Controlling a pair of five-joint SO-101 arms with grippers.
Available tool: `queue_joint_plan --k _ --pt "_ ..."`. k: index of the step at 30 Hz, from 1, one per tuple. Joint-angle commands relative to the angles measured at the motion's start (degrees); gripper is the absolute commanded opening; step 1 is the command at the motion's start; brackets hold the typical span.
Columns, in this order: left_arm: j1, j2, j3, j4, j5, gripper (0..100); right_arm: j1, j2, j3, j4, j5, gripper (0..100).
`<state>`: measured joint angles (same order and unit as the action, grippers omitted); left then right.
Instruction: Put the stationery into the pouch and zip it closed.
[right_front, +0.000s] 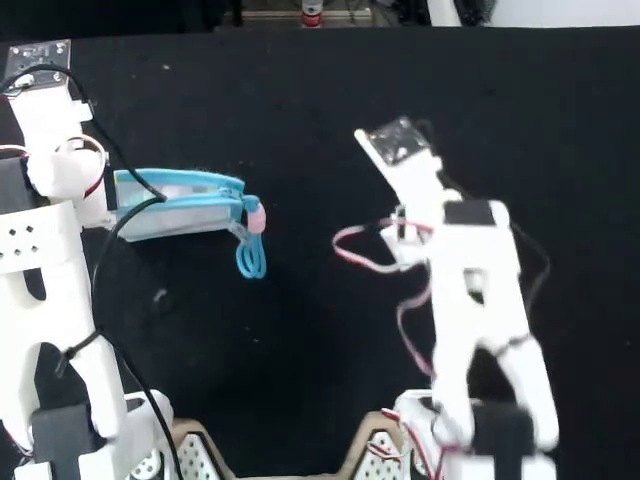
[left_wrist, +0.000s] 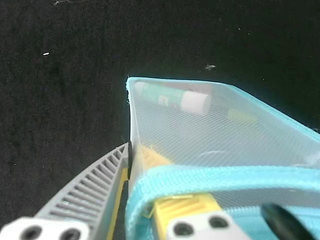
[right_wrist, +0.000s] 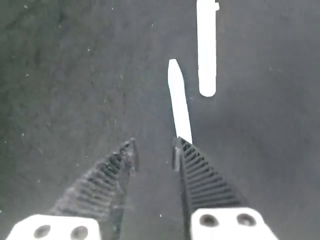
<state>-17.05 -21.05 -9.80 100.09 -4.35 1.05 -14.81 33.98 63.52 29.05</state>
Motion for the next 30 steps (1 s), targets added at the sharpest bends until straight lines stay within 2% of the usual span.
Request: queue_joint_plan --k 1,6,12,23,25,27,30 --pt "-0.4 -0.3 -3.1 0.1 -0.4 3 -0.9 10.7 -8.3 -0.4 5.0 10.9" --pt "-0.4 -0.3 -3.1 0.1 -0.4 3 1.4 21.1 -16.9 -0.2 10.3 11.0" --pt "-0.4 -0.3 -3.0 0.1 -0.5 3 2.3 26.0 -21.3 -0.1 14.0 14.3" --pt "-0.4 -0.4 -3.0 0.2 -0.5 3 1.1 33.5 -24.7 -0.6 13.9 15.7" --pt "-0.4 -0.4 -3.0 0.2 -0.5 3 1.1 34.6 -25.5 -0.4 13.6 11.1" --pt "-0.4 -0.4 -3.0 0.2 -0.5 3 0.8 34.7 -25.5 0.0 13.5 1.1" --pt "-0.4 -0.4 -3.0 0.2 -0.5 3 0.9 31.3 -25.9 2.9 9.7 0.9"
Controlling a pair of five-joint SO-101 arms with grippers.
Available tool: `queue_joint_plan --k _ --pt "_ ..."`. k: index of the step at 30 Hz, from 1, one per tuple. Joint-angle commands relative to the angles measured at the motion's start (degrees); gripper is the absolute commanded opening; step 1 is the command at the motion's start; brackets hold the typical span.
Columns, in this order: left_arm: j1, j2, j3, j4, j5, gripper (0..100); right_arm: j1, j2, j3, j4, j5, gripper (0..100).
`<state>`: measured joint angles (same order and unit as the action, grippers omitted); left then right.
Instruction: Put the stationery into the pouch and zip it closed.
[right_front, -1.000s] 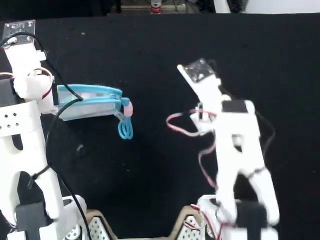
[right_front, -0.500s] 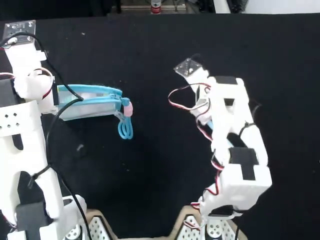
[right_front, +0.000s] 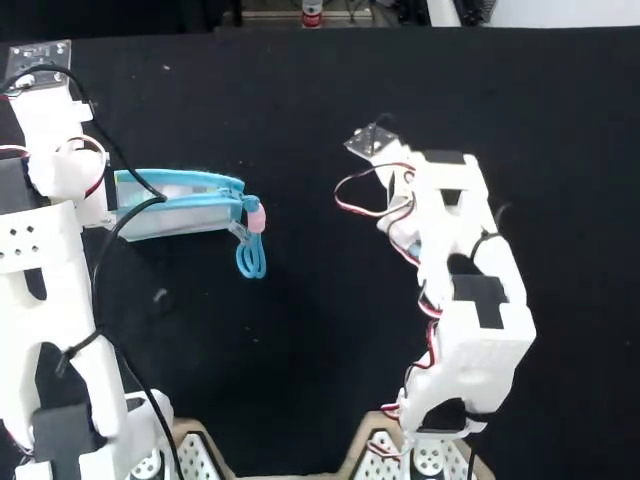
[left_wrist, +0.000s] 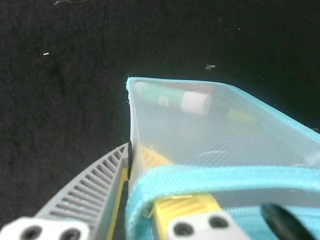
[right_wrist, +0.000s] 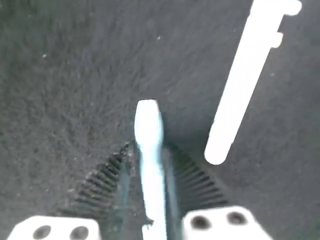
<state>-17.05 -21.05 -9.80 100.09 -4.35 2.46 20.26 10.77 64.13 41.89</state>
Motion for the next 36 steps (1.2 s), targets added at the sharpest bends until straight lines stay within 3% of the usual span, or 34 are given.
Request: queue_joint_plan --k 1,8,16,24,30,34,36 --pt "-0.4 -0.4 -3.0 0.2 -0.5 3 -0.8 -5.8 -2.3 3.4 -4.8 1.1" --pt "-0.4 -0.4 -3.0 0.2 -0.5 3 -7.9 -18.3 9.7 4.0 -11.1 1.1" --pt "-0.4 -0.4 -3.0 0.2 -0.5 3 -9.1 -11.8 15.0 -3.5 -11.3 11.5" --pt "-0.4 -0.4 -3.1 0.2 -0.5 3 -10.8 -10.8 13.7 -4.2 -11.4 10.1" --pt "-0.4 -0.6 -3.1 0.2 -0.5 3 -10.8 -10.9 20.2 -12.0 -11.1 10.0" --pt "-0.4 -0.7 -3.1 0.3 -0.5 3 -10.7 -17.5 23.4 -12.0 -11.0 0.8" --pt "-0.4 -0.7 -3.0 0.3 -0.5 3 -10.6 -23.6 25.7 -10.6 -11.0 1.5"
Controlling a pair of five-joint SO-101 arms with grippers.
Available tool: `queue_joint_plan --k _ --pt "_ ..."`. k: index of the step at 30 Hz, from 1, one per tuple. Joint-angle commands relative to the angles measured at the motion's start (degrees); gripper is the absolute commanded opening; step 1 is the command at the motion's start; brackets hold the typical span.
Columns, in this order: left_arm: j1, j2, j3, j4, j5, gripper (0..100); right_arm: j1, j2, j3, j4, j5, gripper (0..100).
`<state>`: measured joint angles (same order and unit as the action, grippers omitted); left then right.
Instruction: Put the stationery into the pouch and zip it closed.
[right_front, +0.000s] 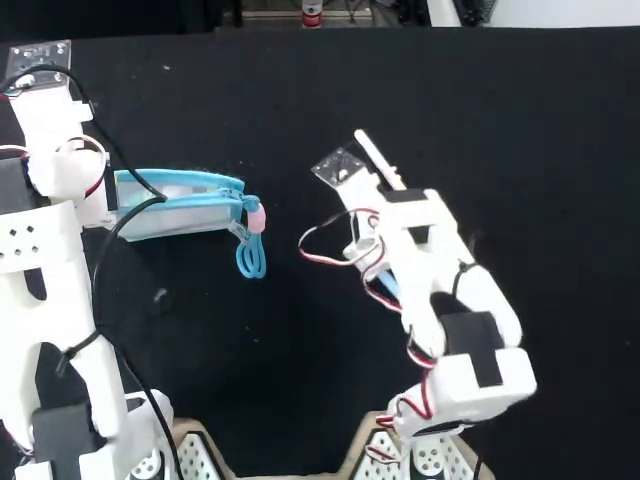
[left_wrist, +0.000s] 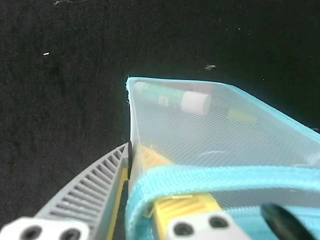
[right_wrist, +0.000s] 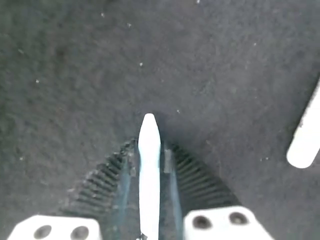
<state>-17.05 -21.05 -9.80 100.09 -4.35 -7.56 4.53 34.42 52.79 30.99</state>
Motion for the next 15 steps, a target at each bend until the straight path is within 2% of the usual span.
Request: queue_joint_plan --k 1,3,7,10,15 --pt "-0.3 -0.6 -3.0 0.3 -0.4 3 -0.4 -11.5 2.9 2.0 -0.1 0.8" --pt "0.7 -0.4 -3.6 0.2 -0.2 3 0.2 -19.2 3.8 5.5 -0.3 1.1" --pt "9.1 -0.5 -3.6 -1.5 0.5 3 2.6 -34.2 3.9 12.0 -0.5 1.1" --pt "13.8 -0.9 -3.6 -3.0 3.5 3 3.7 -45.1 3.8 12.6 -3.2 1.1" --pt "17.8 -0.9 -3.6 -4.0 7.2 3 2.0 -60.7 3.7 12.6 -7.6 1.1"
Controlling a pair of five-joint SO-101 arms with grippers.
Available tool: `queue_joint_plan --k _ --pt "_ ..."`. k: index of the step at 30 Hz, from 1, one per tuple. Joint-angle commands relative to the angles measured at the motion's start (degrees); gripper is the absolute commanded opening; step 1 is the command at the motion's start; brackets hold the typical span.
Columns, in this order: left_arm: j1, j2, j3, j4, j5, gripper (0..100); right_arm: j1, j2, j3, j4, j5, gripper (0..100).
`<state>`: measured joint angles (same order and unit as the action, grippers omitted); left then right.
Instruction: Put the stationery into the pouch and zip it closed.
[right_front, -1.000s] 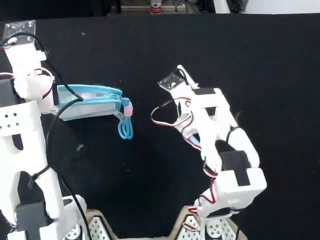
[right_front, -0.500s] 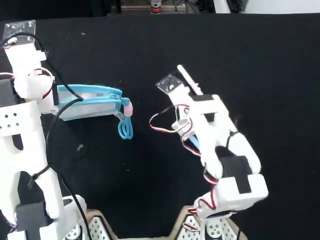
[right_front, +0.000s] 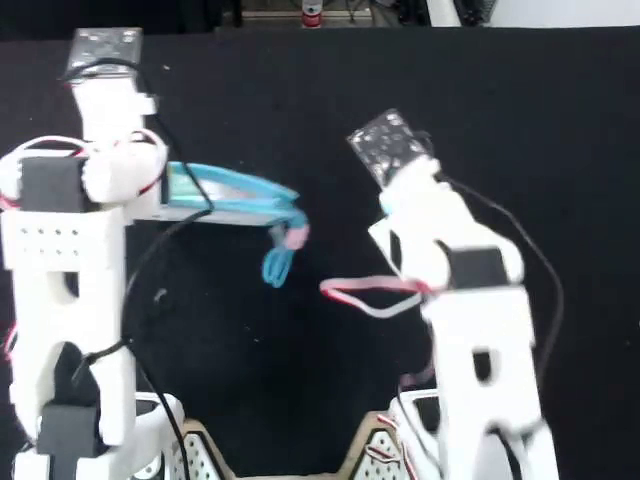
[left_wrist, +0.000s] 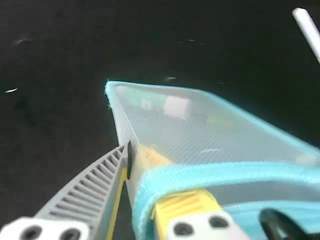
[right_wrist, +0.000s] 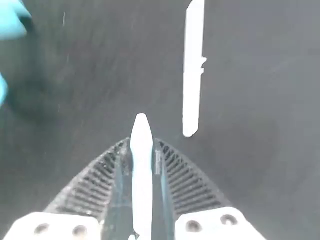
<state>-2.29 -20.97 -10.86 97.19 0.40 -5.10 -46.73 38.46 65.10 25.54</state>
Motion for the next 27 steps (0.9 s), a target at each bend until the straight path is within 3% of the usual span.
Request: queue_joint_plan --k 1,8,15,22,27 --pt "3.5 -1.0 -2.6 -1.5 3.1 3 -0.9 -12.0 -0.3 0.4 -2.9 1.1" --pt "3.9 -0.4 -1.1 -0.5 3.7 3 -6.1 -25.7 -2.9 -5.2 -14.6 1.1" --pt "3.6 -1.0 3.9 0.4 3.7 3 -19.8 -29.5 -10.1 -16.1 -24.6 1.1" --pt "2.6 -1.0 3.7 1.0 3.6 3 -36.5 -29.4 -10.6 -28.1 -25.7 1.1" --pt "1.1 -1.0 3.6 1.1 3.6 3 -39.2 -28.9 -9.5 -33.2 -25.7 1.1"
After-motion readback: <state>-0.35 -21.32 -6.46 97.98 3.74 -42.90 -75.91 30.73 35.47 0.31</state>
